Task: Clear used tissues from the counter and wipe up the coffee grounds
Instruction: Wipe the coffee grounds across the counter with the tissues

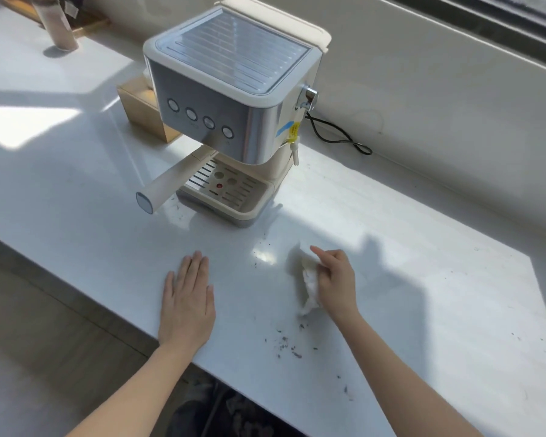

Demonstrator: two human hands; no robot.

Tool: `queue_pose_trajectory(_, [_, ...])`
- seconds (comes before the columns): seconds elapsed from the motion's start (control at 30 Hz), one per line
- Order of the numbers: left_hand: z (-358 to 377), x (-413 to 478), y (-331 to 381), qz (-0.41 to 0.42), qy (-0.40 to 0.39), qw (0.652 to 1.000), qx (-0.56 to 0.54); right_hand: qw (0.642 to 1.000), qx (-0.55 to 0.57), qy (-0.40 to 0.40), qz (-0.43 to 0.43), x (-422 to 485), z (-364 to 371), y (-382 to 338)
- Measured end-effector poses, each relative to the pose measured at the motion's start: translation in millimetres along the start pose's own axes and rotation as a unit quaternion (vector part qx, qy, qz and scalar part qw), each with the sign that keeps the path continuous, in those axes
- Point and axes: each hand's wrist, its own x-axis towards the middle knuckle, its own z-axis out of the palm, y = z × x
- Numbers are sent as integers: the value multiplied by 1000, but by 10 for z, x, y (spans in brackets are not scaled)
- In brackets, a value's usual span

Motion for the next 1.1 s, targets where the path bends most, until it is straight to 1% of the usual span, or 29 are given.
queue_pose_trajectory(0.07, [5, 7, 6, 2, -5, 1000, 5, 999, -29, 33, 23, 224, -52, 91])
queue_pose_trajectory(0.13, [18, 4, -8, 3, -5, 1000, 8, 996, -56, 48, 46, 386, -40, 177])
queue_pose_trajectory(0.27, [34, 9, -10, 2, -9, 999, 33, 989, -97, 63, 89, 706, 73, 229])
queue_pose_trajectory(0.37, [26, 14, -9, 5, -10, 999, 34, 988, -88, 57, 112, 999, 171, 86])
queue_pose_trajectory(0.43, [17, 8, -2, 4, -9, 999, 36, 993, -66, 33, 88, 1096, 285, -31])
queue_pose_trajectory(0.53, [7, 11, 11, 1, -15, 999, 40, 998, -53, -23, -2, 1089, 506, -198])
queue_pose_trajectory(0.63, [5, 15, 2, 2, -18, 999, 44, 989, -70, -84, -95, 944, 694, -335])
queue_pose_trajectory(0.7, [5, 20, -10, 3, -16, 999, 40, 983, -60, -108, -134, 807, 761, -423])
queue_pose_trajectory(0.77, [10, 21, -21, 7, -16, 999, 35, 978, -54, -148, -139, 705, 777, -500])
queue_pose_trajectory(0.9, [19, 21, -34, 8, -14, 1000, 26, 955, -86, -248, -137, 481, 743, -597])
queue_pose_trajectory(1.1, [26, 34, -38, 13, -11, 999, 28, 932, -83, -320, -146, 3, 583, -578])
